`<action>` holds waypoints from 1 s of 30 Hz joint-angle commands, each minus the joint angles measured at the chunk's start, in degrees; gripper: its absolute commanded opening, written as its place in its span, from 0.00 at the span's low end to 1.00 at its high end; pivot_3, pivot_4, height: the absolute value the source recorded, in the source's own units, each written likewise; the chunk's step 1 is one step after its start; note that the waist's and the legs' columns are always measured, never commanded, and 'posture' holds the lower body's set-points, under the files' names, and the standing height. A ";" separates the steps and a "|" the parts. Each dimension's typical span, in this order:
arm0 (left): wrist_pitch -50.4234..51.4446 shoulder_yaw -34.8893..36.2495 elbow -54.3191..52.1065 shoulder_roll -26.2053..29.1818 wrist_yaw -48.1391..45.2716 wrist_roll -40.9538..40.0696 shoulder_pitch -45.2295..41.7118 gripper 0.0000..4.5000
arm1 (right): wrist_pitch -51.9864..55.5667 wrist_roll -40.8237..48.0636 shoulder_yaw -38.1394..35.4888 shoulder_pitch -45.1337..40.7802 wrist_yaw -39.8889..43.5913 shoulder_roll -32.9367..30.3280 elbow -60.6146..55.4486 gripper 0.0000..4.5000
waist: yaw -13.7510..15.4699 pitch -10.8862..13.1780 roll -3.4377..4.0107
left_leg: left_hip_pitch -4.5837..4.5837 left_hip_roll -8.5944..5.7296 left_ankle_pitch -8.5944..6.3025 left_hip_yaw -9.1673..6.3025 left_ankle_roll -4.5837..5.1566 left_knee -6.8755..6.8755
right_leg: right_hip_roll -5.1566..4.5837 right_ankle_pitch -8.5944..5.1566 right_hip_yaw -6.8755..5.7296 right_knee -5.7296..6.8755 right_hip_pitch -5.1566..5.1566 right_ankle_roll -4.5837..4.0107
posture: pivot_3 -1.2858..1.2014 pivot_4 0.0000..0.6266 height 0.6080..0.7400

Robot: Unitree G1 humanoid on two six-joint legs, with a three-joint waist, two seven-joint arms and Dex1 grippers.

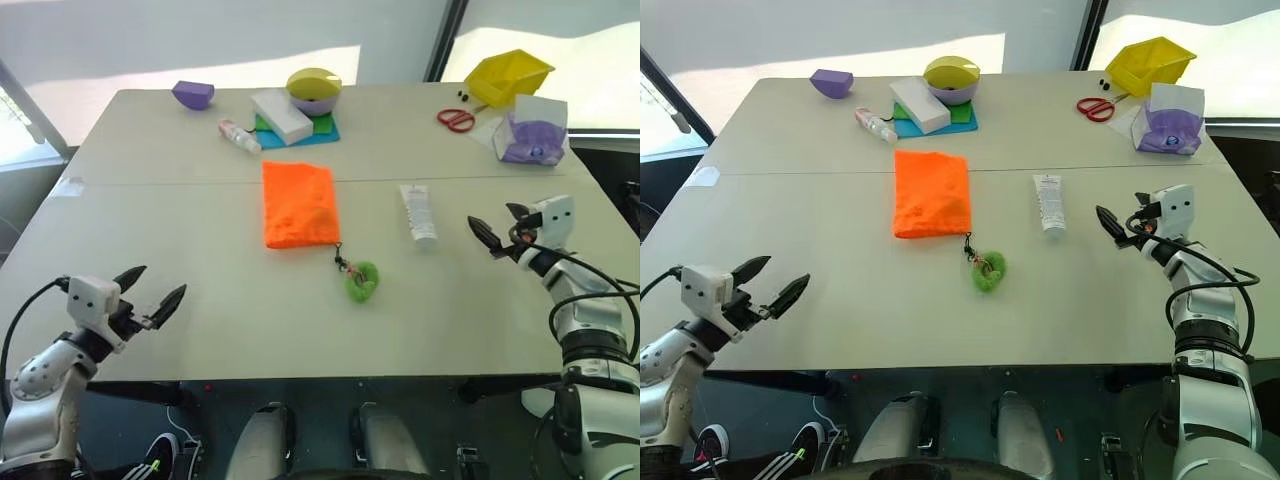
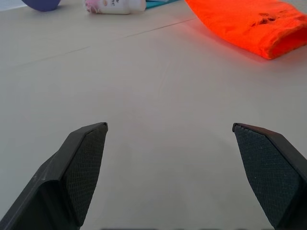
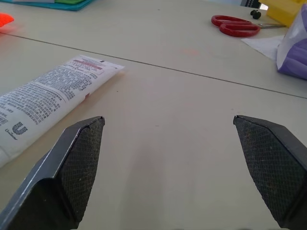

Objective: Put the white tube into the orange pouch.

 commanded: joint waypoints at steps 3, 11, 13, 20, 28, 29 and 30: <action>-0.65 0.55 1.01 0.24 1.67 1.65 -1.17 0.99 | -1.43 -0.90 -0.12 -1.41 -0.84 -0.22 -1.15 1.00 | -0.13 0.00 0.00 | 0.00 0.00 0.00 0.01 0.00 -0.01 | 0.01 0.00 0.01 0.00 -0.02 0.00 | 0.52 0.24 1.00; -5.30 0.10 2.44 -0.36 1.19 3.15 -2.43 0.99 | -1.25 -0.79 0.17 -0.99 -0.20 0.51 -2.90 1.00 | -0.06 0.00 0.00 | 0.00 0.00 0.00 0.03 0.01 0.01 | 0.02 0.01 0.01 0.03 -0.01 0.01 | 0.52 0.24 1.00; -5.10 0.01 2.44 -0.65 1.32 3.10 -2.69 0.99 | -1.34 -0.73 0.27 -0.85 -0.30 0.68 -3.20 1.00 | -0.04 0.00 0.00 | 0.00 0.00 0.00 0.03 0.01 0.01 | 0.02 0.01 0.01 0.04 -0.02 0.01 | 0.52 0.24 1.00; -6.07 -1.00 2.42 -0.77 0.44 3.30 -3.96 0.99 | -2.14 0.25 0.18 -0.09 1.62 1.03 -4.43 1.00 | -0.04 0.00 0.00 | 0.00 0.00 0.01 0.04 0.01 0.01 | 0.02 0.01 0.02 0.06 -0.02 0.01 | 0.52 0.24 1.00; -6.64 -3.97 -0.51 -1.99 2.52 5.39 -7.50 0.99 | 2.06 6.72 0.32 3.58 10.86 2.11 -15.06 1.00 | 0.14 0.00 0.00 | 0.01 0.00 0.01 0.05 0.02 0.02 | 0.03 0.01 0.02 0.09 -0.02 0.02 | 0.52 0.24 1.00; -6.39 -4.60 -0.78 -1.93 2.91 6.09 -8.31 0.99 | 2.97 8.03 0.64 4.37 12.72 2.33 -17.54 1.00 | 0.15 0.00 0.00 | 0.01 0.01 0.01 0.05 0.02 0.02 | 0.03 0.01 0.02 0.09 -0.02 0.02 | 0.52 0.24 1.00; -6.01 -5.29 -0.70 -1.99 3.37 6.72 -9.22 0.99 | 4.18 9.13 1.75 5.88 15.62 2.19 -20.76 1.00 | 0.22 0.00 0.00 | 0.01 0.03 0.01 0.05 0.02 0.02 | 0.05 0.01 0.02 0.11 -0.02 0.03 | 0.52 0.24 1.00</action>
